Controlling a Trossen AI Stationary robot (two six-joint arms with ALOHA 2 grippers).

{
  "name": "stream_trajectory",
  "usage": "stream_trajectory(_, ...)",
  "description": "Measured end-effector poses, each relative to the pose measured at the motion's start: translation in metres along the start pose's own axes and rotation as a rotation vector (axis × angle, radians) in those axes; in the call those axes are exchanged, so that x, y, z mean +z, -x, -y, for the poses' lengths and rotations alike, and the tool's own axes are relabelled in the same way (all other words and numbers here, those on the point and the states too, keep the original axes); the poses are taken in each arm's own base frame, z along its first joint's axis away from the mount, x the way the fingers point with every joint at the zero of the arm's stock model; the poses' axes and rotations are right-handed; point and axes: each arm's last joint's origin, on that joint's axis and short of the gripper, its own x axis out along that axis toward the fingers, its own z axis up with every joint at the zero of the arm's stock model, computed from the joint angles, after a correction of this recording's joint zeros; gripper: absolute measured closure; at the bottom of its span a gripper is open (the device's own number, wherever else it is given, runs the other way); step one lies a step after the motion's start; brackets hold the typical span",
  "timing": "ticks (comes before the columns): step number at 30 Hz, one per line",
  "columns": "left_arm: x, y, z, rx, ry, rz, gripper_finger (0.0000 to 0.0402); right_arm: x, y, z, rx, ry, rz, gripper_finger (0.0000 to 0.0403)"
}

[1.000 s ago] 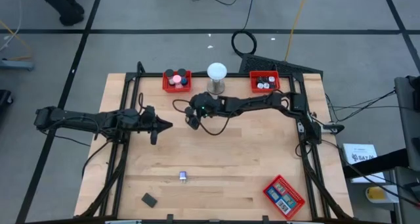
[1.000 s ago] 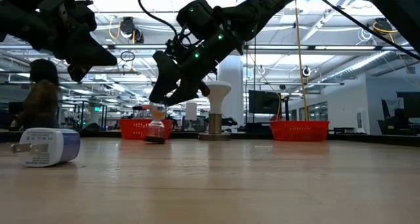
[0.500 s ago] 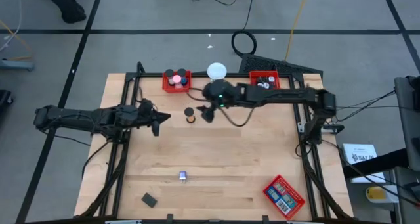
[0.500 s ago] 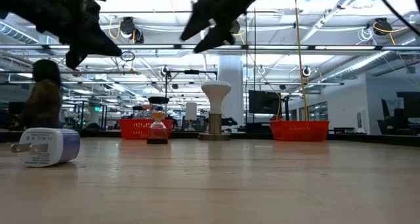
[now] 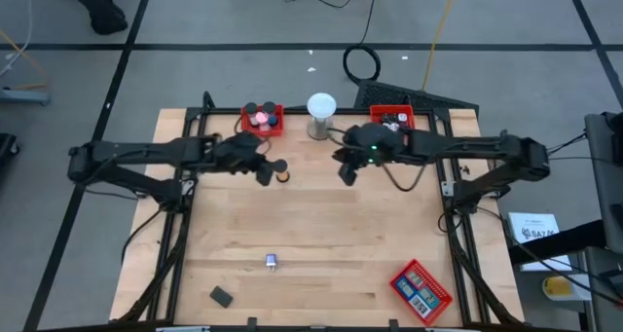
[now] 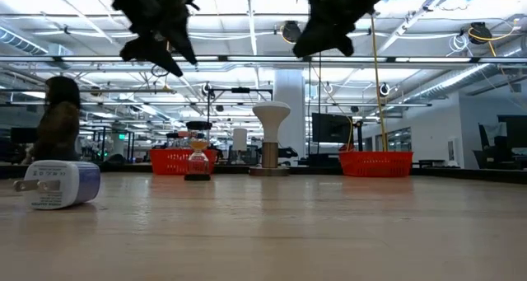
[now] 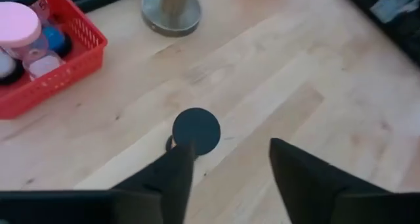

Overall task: Pick & Place Office items
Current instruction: Put the orange hourglass into the top left red bin

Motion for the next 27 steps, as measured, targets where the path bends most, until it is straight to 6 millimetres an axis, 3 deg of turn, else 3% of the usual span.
stream_trajectory(6,0.025,-0.027,0.015,0.082,0.04,-0.17,0.0116,-0.023,0.022,0.01,0.039,-0.067,0.105,0.04)
stream_trajectory(14,0.035,-0.068,0.015,0.187,0.059,-0.311,0.0038,-0.041,0.041,0.018,0.092,-0.141,0.229,0.0388)
stream_trajectory(19,0.033,-0.084,0.009,0.236,0.067,-0.353,0.0033,-0.043,0.048,0.02,0.1,-0.144,0.253,0.0396)
stream_trajectory(27,0.026,-0.105,0.007,0.278,0.012,-0.393,0.0076,-0.043,0.048,0.02,0.096,-0.127,0.254,0.0399)
